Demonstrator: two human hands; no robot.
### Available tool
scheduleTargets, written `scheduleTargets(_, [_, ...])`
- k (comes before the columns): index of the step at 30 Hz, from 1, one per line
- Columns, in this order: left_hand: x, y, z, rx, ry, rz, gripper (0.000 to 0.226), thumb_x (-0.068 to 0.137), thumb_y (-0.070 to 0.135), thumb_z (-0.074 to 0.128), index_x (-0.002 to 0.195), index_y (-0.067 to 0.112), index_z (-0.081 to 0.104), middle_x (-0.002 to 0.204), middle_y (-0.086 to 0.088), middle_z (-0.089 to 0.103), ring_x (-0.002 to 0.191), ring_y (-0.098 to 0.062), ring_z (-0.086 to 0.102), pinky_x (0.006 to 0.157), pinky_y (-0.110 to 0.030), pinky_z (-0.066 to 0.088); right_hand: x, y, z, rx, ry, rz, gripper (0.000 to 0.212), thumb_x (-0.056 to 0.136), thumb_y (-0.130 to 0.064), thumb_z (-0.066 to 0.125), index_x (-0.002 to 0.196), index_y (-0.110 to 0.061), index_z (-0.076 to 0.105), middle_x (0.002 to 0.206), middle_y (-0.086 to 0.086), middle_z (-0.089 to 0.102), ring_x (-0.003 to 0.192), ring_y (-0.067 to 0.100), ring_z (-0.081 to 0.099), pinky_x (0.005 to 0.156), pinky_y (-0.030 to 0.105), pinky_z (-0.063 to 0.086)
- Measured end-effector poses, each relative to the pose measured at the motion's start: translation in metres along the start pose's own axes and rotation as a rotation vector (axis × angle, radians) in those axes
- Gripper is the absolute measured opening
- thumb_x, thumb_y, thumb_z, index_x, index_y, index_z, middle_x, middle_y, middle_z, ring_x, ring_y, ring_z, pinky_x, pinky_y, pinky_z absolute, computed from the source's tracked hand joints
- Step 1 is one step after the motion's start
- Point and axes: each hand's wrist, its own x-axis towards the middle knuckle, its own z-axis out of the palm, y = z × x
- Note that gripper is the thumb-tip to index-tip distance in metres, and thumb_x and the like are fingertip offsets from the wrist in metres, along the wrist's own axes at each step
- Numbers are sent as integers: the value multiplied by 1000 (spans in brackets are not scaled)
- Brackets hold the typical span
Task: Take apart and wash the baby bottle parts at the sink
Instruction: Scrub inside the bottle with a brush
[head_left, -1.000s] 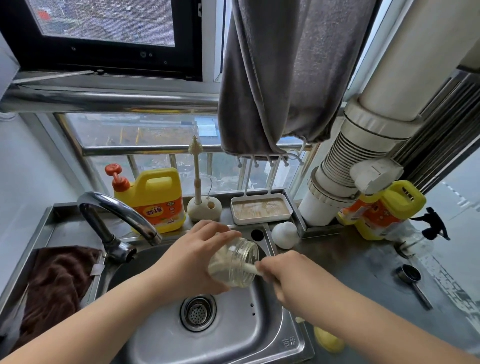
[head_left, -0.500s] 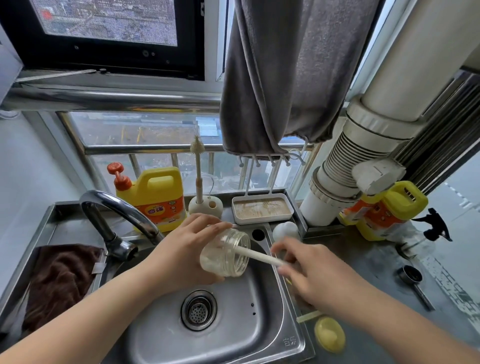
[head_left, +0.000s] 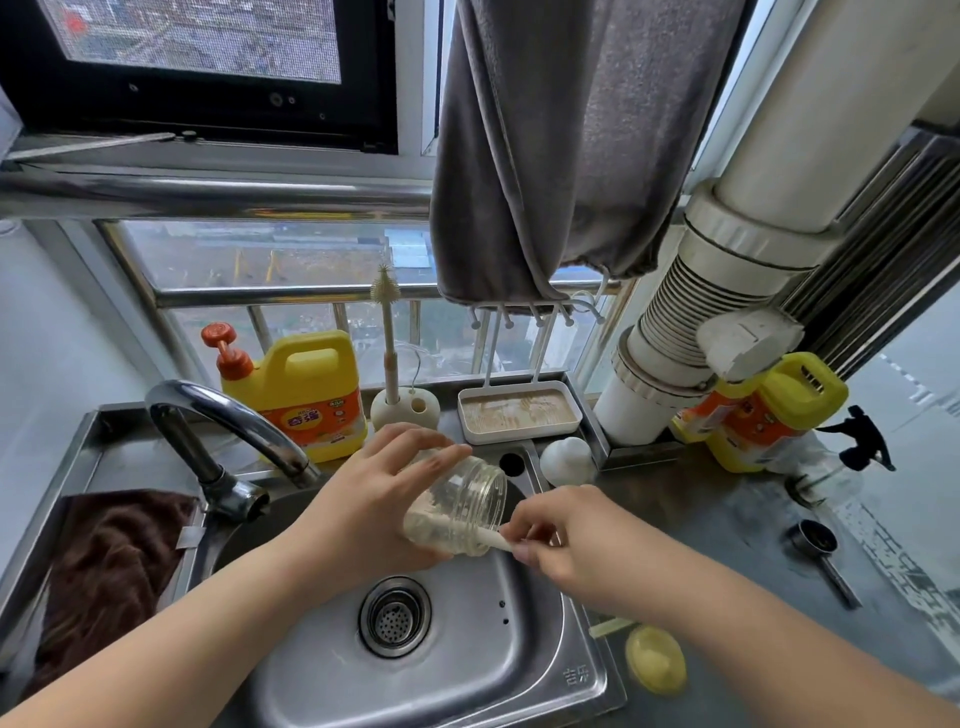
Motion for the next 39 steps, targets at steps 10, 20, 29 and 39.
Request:
scheduleTargets(10, [1, 0, -9, -124, 79, -188, 84, 61, 64, 70, 129, 16, 57, 122, 0, 58, 116, -14, 45, 93, -30, 41, -13, 8, -17, 618, -106, 157, 10, 98, -15, 50, 98, -15, 60, 68, 1, 58, 44, 8, 40, 39, 18, 30])
scheduleTargets(20, [6, 1, -8, -71, 14, -23, 87, 56, 54, 82, 131, 23, 49, 121, 1, 58, 114, -18, 48, 97, -34, 41, -14, -2, -6, 433, -115, -33, 13, 95, -17, 55, 97, -19, 67, 62, -7, 61, 51, 7, 45, 50, 16, 37])
scheduleTargets(29, [2, -4, -12, -170, -74, -148, 89, 55, 60, 76, 134, 27, 51, 124, 8, 54, 117, -7, 42, 97, -26, 37, -12, 9, -19, -305, 107, -237, 23, 96, -26, 49, 115, -28, 63, 94, -3, 66, 81, 10, 59, 69, 29, 46])
scheduleTargets(39, [3, 4, -10, -146, -60, -159, 88, 56, 59, 75, 133, 23, 52, 122, 4, 56, 115, -12, 44, 94, -31, 43, -9, -3, -3, 114, 69, -138, 16, 94, -22, 57, 103, -27, 68, 69, -9, 63, 58, 0, 54, 57, 11, 42])
